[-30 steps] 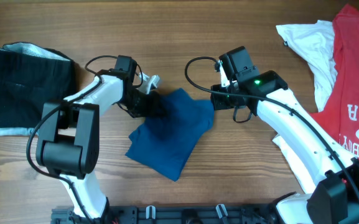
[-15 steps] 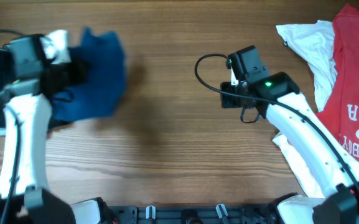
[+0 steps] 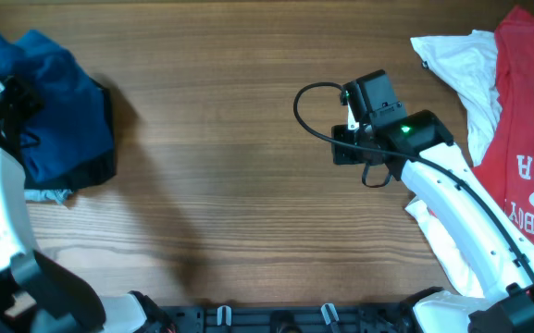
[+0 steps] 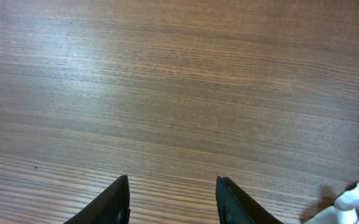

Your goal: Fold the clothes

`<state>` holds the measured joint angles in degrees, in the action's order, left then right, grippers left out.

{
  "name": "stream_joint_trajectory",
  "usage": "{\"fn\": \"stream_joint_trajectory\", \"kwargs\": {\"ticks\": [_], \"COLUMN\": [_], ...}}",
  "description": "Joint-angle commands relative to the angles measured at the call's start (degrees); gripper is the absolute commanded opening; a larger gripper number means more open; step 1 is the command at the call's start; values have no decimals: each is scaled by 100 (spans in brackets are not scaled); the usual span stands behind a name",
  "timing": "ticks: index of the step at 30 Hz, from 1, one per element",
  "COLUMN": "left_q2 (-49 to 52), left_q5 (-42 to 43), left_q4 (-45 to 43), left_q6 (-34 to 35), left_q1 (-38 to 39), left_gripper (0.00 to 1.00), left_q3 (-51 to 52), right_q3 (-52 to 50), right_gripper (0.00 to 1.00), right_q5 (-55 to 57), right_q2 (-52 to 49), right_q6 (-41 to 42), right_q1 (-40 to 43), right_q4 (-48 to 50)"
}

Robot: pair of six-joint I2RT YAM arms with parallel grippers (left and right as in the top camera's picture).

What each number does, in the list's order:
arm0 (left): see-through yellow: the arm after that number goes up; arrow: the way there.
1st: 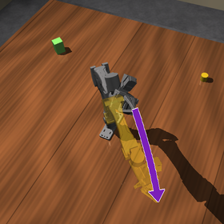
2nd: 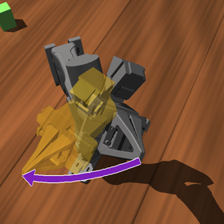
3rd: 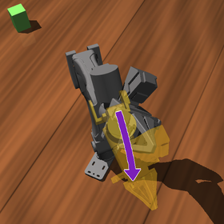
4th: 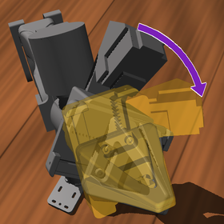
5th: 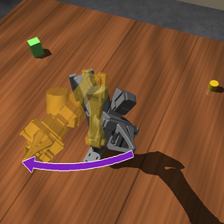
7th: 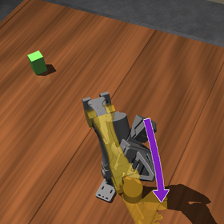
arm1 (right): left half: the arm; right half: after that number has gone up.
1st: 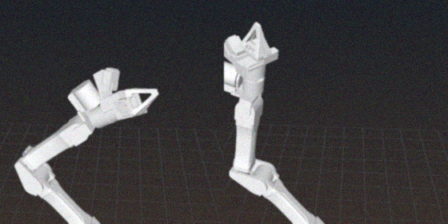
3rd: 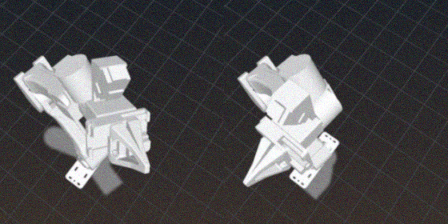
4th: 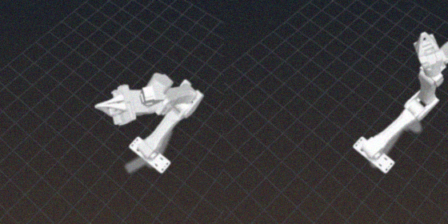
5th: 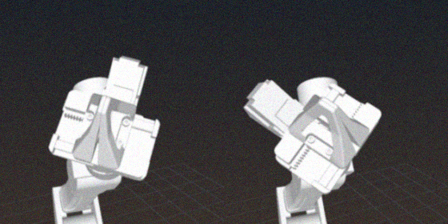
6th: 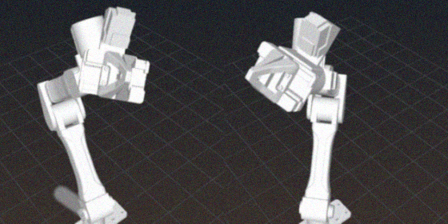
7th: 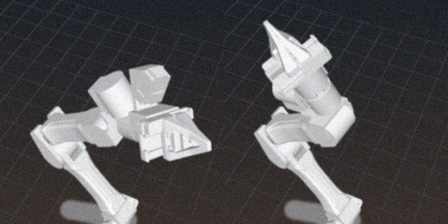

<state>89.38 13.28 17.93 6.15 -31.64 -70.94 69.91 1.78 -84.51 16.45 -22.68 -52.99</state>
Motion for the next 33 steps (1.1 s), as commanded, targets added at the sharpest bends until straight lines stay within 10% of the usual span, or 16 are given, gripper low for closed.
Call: {"fn": "stream_joint_trajectory", "kwargs": {"ticks": [1,6,7,10,15,28,33], "left_q2": [389,887,986,1408,1864,588,-15], "left_q5": [-46,-186,-186,-181,363,1123,1137], "left_q4": [-553,-898,-966,-986,-758,-476,120], "left_q6": [26,48,81,350,850,1106,1056], "left_q1": [-306,-734,-811,-1102,-1674,-1781,-1075], "left_gripper": [4,8,15,79,99,100,100], "left_q3": [-76,-76,-76,-76,-76,-660,-881], "right_q3": [70,70,70,70,70,70,70], "right_gripper": [45,45,45,45,45,47,66], "right_q5": [107,103,103,79,83,81,-105], "right_q2": [94,94,94,94,94,94,94], "right_q6": [44,48,48,48,17,44,160], "right_q1": [20,20,20,20,20,20,20], "right_q4": [-44,-48,-55,-85,-240,-284,90]}}
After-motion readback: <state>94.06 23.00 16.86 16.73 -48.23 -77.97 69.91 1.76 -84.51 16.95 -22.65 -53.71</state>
